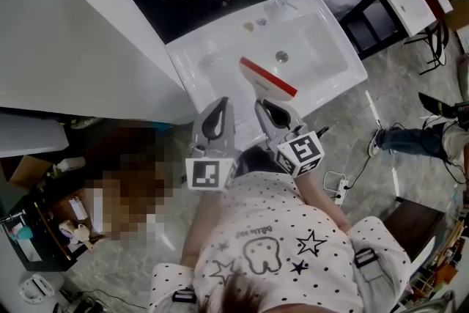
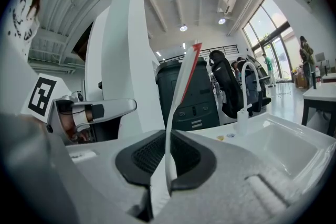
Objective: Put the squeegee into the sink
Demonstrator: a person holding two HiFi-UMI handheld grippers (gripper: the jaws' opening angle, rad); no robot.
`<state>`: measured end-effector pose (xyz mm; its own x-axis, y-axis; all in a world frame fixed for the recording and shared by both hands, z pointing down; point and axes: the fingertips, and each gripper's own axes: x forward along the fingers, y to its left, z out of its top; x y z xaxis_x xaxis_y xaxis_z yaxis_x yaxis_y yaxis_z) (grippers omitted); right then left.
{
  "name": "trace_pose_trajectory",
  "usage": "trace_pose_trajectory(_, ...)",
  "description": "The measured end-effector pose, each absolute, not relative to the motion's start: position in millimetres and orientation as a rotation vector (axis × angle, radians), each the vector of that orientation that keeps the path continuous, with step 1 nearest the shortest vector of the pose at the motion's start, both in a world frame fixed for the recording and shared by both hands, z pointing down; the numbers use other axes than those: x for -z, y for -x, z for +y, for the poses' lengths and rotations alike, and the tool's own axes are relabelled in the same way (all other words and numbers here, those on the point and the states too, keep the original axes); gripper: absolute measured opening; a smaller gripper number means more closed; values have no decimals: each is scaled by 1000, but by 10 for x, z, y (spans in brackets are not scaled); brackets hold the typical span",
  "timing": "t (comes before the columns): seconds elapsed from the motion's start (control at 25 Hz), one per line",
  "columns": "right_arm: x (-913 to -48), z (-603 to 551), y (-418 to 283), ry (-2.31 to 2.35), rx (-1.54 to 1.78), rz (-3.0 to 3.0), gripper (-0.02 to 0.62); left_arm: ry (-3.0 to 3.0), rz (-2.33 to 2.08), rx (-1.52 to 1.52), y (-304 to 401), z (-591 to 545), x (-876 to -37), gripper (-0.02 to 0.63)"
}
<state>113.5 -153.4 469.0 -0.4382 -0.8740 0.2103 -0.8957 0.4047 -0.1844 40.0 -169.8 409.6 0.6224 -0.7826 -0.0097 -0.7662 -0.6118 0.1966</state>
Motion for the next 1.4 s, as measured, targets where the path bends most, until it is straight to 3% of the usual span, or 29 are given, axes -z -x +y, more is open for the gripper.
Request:
trace_pose_trajectory(0.8, -5175, -1941, -1017, -1473, -768, -2547, 26, -2619, -1413, 155, -195, -1859, -4066, -7)
trace_pose_trajectory(1.4, -5555, -2145, -1000, -1356, -740, -2497, 25, -2604, -1482, 163, -212, -1955, -4028, -8)
